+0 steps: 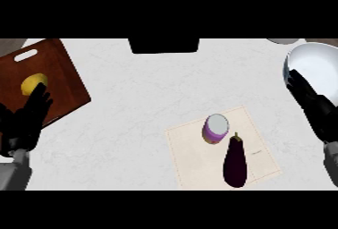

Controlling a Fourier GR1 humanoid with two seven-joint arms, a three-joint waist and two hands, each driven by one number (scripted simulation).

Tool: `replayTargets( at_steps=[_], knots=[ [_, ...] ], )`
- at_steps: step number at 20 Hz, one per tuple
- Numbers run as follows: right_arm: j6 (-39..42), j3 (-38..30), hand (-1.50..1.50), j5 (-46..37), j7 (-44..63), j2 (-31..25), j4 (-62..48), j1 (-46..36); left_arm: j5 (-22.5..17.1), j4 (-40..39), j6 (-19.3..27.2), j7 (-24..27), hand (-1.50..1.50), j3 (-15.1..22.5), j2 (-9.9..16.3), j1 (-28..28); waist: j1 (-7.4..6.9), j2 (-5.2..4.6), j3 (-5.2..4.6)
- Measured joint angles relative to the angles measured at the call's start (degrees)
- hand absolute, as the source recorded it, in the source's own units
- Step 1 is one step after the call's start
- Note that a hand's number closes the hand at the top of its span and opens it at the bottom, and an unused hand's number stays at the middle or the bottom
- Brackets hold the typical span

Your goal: Pick the can from the placemat and place it in the bowl

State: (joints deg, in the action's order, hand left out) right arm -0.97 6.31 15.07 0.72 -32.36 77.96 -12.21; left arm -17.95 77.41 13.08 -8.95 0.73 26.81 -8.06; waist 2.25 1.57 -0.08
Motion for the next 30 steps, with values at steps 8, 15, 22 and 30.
replayTargets(
  at_steps=[8,15,22,30],
  knots=[
    [-19.44,0.41,-1.50,-14.53,9.29,-1.09,9.35,4.62,-2.12,5.40,-5.09,2.28,0.00,6.06,-6.77,-1.14,2.87,-0.17,-0.73],
    [-38.59,8.87,-1.50,-32.90,16.36,6.75,18.39,9.30,-3.35,8.27,-8.21,3.18,0.00,10.98,-11.30,-0.84,1.05,-0.44,-0.49],
    [-33.66,16.59,-1.50,-52.66,35.15,4.60,19.74,10.25,-2.69,9.66,-8.90,3.54,0.00,13.64,-12.90,-0.08,-0.61,-0.75,-0.82],
    [-14.53,20.28,-1.50,-62.23,60.38,7.71,24.34,4.52,-2.26,9.75,-9.13,3.15,0.00,14.44,-13.42,-0.72,-2.02,-0.96,-0.72]
  ],
)
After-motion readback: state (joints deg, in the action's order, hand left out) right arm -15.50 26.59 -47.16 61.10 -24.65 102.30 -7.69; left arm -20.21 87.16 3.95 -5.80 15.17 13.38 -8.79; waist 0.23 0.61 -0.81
